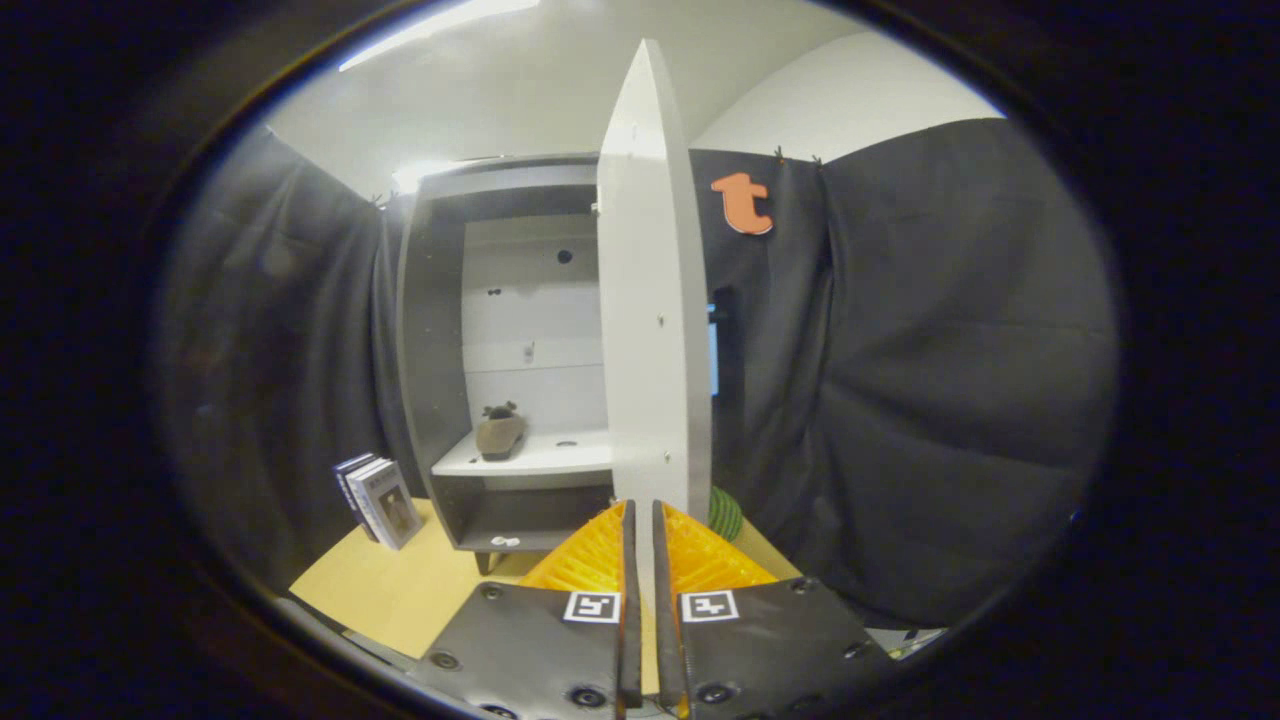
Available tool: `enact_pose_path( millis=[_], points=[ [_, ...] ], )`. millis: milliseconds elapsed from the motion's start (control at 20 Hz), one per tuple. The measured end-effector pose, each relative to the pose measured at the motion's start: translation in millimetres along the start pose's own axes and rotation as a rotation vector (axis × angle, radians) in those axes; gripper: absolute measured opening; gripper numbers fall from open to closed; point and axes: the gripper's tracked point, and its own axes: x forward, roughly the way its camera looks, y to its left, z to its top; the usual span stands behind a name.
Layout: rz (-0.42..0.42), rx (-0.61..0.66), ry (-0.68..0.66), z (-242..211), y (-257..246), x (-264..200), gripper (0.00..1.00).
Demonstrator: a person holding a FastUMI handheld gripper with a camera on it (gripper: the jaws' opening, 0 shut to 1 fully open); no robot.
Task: Open the shoe cabinet door, grab the shoes and put them into the shoe cabinet, then close the shoe cabinet door.
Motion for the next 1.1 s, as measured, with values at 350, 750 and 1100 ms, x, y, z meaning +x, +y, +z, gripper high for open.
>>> enact_pose_path(
  millis=[350, 750, 1100],
  points=[
    [0.162, -0.012, 0.131, -85.3, 80.5, 8.9, 0.08],
    [0.242, -0.021, 0.362, -192.2, 134.4, 22.2, 0.11],
    [0.227, -0.056, 0.582, -286.5, 156.7, 35.2, 0.13]
  ],
)
